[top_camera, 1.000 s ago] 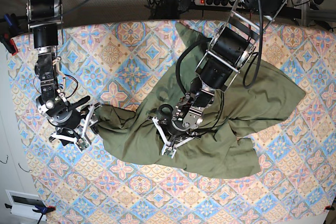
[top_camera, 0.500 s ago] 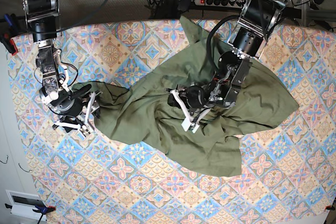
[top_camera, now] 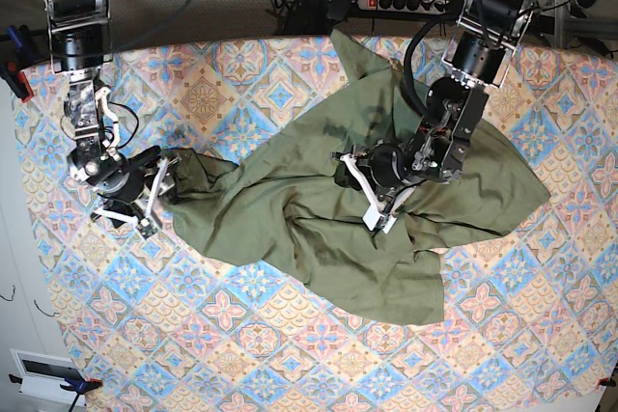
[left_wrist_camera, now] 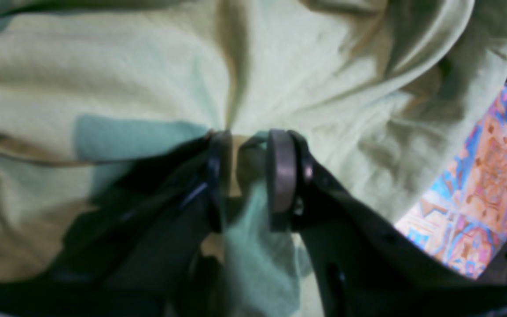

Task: Layout the t-shirt on the table in an organized manner, then fold the t-shirt properly

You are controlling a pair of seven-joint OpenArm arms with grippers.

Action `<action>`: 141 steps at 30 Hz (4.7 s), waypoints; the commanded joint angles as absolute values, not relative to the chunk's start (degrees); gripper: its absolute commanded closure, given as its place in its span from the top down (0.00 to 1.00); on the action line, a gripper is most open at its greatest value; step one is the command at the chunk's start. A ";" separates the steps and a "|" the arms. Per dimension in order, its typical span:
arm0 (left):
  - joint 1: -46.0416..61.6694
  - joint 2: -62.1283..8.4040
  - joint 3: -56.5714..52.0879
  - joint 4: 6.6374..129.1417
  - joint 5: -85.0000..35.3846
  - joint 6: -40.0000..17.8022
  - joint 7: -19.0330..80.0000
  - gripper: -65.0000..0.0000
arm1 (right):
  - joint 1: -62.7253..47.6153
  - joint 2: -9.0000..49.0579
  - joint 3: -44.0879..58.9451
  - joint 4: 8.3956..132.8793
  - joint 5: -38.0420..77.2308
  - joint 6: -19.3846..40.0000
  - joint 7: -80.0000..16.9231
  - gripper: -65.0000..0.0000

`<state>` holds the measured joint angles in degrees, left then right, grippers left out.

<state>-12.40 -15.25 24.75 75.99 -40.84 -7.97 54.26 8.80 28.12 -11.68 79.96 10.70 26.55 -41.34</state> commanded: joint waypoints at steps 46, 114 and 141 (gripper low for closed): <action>-2.68 -24.66 25.80 97.98 -49.10 -8.66 58.33 0.21 | 5.49 25.63 21.67 79.25 10.86 40.00 -44.70 0.01; 13.14 -32.92 9.01 118.55 -12.26 -3.38 47.96 0.00 | 0.31 23.52 22.11 106.07 11.12 40.00 -44.88 0.01; 13.85 -47.52 -26.77 117.58 -59.56 -4.00 49.63 0.00 | 0.13 21.58 35.03 112.48 42.86 40.00 -59.74 0.01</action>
